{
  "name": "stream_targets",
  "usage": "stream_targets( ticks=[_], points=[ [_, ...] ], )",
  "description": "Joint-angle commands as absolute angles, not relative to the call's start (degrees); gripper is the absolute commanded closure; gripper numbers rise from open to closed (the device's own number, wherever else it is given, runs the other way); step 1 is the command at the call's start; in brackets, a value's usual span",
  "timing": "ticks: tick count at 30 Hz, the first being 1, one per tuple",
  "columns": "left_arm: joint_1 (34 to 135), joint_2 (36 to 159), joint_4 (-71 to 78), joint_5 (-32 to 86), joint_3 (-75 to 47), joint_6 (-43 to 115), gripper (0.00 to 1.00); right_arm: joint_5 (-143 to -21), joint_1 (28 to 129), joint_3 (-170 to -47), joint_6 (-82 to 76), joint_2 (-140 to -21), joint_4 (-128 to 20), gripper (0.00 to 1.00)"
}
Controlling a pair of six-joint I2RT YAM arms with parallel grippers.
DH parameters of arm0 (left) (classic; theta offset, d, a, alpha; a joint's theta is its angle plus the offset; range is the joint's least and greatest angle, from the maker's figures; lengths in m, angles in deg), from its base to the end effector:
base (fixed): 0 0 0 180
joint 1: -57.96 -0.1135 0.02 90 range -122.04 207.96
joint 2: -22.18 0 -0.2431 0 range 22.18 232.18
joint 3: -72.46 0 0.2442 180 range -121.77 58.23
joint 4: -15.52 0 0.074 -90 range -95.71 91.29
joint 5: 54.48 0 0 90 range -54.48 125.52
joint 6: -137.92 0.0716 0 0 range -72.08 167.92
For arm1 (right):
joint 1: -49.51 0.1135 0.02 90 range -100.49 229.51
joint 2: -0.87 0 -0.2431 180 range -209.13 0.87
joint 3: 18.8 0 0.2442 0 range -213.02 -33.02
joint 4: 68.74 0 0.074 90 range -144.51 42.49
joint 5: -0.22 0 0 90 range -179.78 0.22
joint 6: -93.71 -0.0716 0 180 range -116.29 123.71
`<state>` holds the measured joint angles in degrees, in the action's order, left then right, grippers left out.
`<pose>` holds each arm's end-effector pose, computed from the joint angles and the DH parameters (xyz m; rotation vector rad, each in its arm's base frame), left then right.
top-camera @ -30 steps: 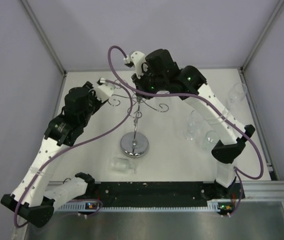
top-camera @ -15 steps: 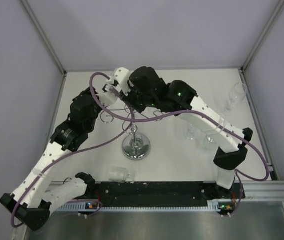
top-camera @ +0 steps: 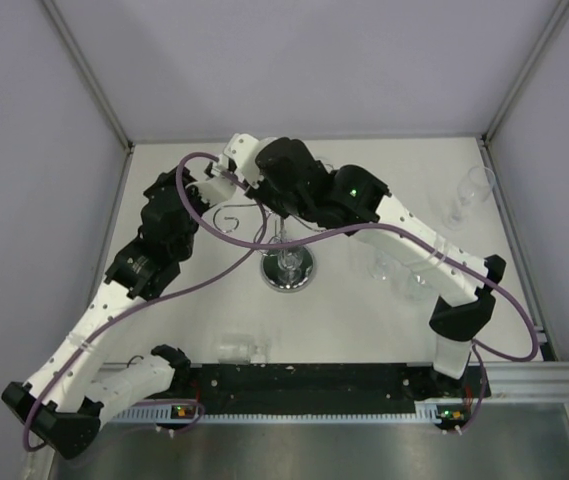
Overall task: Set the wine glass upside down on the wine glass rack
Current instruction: Adjust the wine rack at the center of the board.
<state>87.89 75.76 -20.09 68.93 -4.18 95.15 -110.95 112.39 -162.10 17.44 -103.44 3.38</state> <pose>0.2198 -0.0811 0.3757 0.7674 1.6421 0.7354 0.1998 0.3334 0.4258 -1.1333 1.7771 0.1159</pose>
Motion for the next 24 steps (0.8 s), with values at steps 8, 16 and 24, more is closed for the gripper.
stream_targets(
  ticks=[8, 16, 24],
  points=[
    [89.33, 81.5, -4.25, 71.73, -3.55, 95.47, 0.35, -126.09, 110.96, -165.74, 28.93, -100.64, -10.57, 1.0],
    [90.39, 86.5, 0.77, 73.04, -4.34, 95.39, 0.32, -119.32, 104.19, -168.99, 24.81, -102.04, -7.32, 1.0],
    [92.06, 92.83, 11.47, 76.29, -6.19, 98.63, 0.31, -114.49, 98.74, -169.96, 21.55, -103.27, -5.38, 1.0]
  ],
)
